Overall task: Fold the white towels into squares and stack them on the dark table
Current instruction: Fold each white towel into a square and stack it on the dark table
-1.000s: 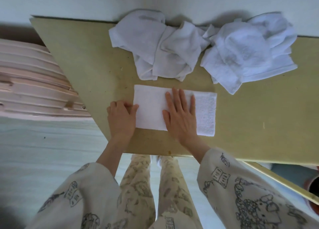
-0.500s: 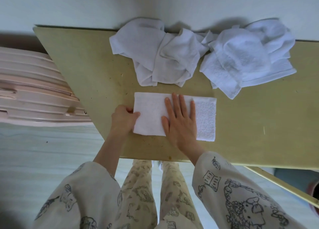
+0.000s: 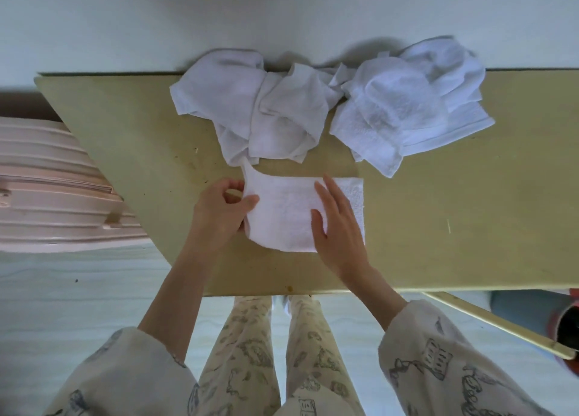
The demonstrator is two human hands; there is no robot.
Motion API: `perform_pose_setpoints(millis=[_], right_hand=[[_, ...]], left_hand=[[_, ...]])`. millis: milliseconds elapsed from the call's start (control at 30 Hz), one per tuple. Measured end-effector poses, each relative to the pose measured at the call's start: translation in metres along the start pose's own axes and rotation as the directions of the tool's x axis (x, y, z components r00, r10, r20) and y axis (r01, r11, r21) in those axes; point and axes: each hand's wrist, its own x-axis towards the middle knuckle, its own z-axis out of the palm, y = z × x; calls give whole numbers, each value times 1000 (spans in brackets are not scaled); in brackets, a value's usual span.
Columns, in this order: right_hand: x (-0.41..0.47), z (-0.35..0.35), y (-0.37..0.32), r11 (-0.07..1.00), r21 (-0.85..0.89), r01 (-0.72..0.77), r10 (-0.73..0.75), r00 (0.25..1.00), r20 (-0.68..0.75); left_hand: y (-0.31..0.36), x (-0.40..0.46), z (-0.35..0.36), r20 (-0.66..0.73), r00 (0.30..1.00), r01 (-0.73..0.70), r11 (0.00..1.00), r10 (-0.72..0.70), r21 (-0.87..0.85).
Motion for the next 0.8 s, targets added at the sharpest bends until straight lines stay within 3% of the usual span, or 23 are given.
perform_pose_setpoints(millis=[100,233,467,800], right_hand=[[-12,-29,11,941,229,-250,280,953,-112],[-12,-54,28,745,449,-493,524,849,63],[-10,-59,44,752,361,-551,550,827,116],[-4,-63,53,681,402,-612,558,789,256]], left_hand=[[15,-8,27,32,998,-63,995,60,80],[21,-11,76,87,993,-89,986,78,139],[17,-8,133,139,986,-140,915,94,377],[5,-12,155,185,981,-137,901,65,411]])
